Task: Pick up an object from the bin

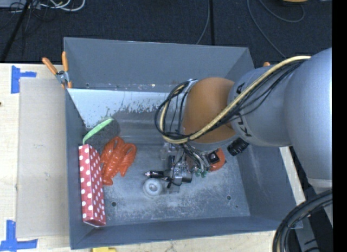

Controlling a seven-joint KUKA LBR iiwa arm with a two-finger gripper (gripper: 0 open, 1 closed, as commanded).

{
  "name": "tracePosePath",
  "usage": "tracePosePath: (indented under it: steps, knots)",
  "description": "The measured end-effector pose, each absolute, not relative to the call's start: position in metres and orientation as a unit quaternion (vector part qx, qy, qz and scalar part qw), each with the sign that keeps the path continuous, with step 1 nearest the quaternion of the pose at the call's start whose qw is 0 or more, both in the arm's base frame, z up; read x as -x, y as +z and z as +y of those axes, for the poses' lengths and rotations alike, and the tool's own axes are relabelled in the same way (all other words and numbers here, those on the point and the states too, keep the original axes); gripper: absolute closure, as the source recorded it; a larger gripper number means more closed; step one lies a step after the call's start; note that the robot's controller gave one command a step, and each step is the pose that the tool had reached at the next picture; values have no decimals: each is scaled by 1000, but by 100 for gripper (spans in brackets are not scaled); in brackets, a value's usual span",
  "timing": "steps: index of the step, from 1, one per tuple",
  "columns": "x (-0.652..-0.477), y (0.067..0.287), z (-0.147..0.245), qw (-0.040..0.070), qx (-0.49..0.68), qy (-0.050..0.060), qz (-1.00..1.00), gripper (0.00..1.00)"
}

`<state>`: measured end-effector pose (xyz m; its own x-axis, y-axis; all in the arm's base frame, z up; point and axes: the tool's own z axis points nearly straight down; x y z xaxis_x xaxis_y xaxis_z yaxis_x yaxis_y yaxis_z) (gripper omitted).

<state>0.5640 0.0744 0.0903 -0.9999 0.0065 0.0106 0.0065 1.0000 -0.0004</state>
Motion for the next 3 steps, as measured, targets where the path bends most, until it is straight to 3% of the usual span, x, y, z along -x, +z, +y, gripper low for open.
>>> tracePosePath:
  steps: [1, 2, 3]
  knots:
    - [-554, 106, 71, 4, 70, 0, -998, 0]
    - [-555, 82, 68, 2, 69, 0, -998, 0]
    - [-531, 69, 76, 6, 114, 1, -994, 100]
